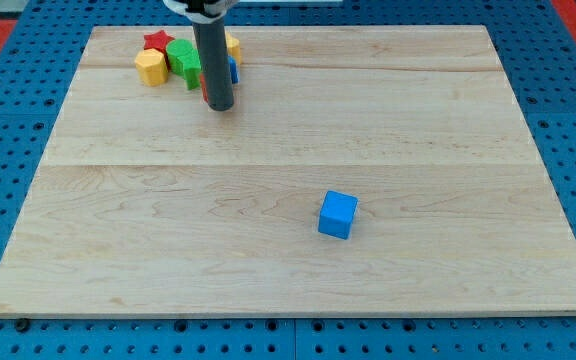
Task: Move the blue cube to the bottom of the red circle
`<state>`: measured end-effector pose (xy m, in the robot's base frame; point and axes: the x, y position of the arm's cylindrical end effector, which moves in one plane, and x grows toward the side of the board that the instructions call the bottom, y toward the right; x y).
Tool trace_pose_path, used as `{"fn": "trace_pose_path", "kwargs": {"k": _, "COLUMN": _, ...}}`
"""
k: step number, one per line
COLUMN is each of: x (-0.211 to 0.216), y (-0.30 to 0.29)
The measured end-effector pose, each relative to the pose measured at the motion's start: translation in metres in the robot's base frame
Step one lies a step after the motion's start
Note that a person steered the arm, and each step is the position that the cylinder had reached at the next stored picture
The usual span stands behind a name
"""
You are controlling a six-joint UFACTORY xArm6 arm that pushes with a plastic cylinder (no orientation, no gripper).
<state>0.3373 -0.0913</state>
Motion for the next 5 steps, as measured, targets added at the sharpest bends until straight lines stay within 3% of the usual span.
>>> {"fn": "trace_pose_path", "kwargs": {"k": 1, "x": 0.012, "y": 0.036}}
{"fn": "trace_pose_path", "kwargs": {"k": 2, "x": 0.054, "y": 0.143}}
{"fn": "trace_pose_path", "kwargs": {"k": 3, "x": 0.118, "y": 0.193}}
{"fn": "trace_pose_path", "kwargs": {"k": 5, "x": 0.202, "y": 0.149}}
